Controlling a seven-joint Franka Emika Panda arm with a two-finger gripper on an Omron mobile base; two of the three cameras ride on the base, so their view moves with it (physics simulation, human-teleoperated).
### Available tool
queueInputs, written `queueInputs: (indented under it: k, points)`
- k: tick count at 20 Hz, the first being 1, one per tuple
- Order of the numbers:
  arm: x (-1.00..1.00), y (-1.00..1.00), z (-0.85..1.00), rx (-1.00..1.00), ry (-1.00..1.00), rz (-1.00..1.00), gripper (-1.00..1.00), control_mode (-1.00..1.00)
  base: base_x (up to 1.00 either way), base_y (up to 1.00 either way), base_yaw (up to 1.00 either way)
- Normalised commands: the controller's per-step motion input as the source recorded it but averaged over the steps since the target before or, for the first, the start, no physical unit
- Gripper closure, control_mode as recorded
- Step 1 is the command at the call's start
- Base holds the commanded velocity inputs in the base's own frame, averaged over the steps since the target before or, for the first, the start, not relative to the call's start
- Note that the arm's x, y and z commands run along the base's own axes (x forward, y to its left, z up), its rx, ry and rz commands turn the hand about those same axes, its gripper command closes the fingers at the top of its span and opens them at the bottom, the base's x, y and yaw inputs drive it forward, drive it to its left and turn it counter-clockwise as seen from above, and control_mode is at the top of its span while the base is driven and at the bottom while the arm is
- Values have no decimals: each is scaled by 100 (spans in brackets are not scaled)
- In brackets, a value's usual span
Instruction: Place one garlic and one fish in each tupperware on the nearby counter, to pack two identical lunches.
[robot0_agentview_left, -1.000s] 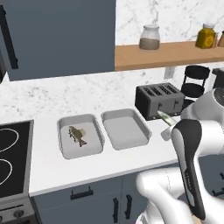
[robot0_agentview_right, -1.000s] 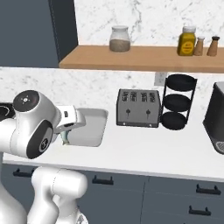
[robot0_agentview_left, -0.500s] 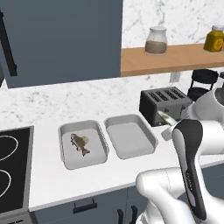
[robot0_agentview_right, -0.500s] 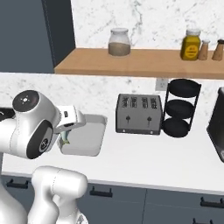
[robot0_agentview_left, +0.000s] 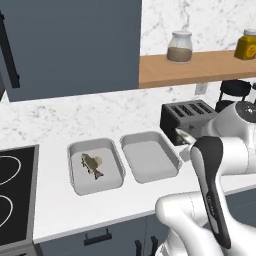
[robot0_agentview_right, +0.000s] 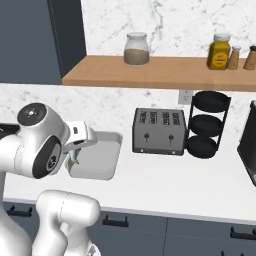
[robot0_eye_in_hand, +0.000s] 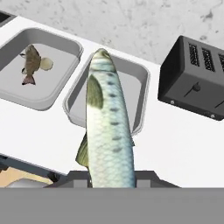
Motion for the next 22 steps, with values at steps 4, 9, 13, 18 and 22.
queueInputs:
  k: [4, 9, 13, 18, 22]
  points:
    - [42, 37, -49, 0, 3, -3, 100, -100, 0, 0, 0]
    - [53, 38, -42, 5, 8, -16, 100, -100, 0, 0, 0]
    - [52, 15, -42, 12, 13, -26, 100, -100, 0, 0, 0]
    - [46, 3, -22, 10, 19, -17, 100, -100, 0, 0, 0]
    - [38, 0, -30, 1, 15, -1, 100, -100, 0, 0, 0]
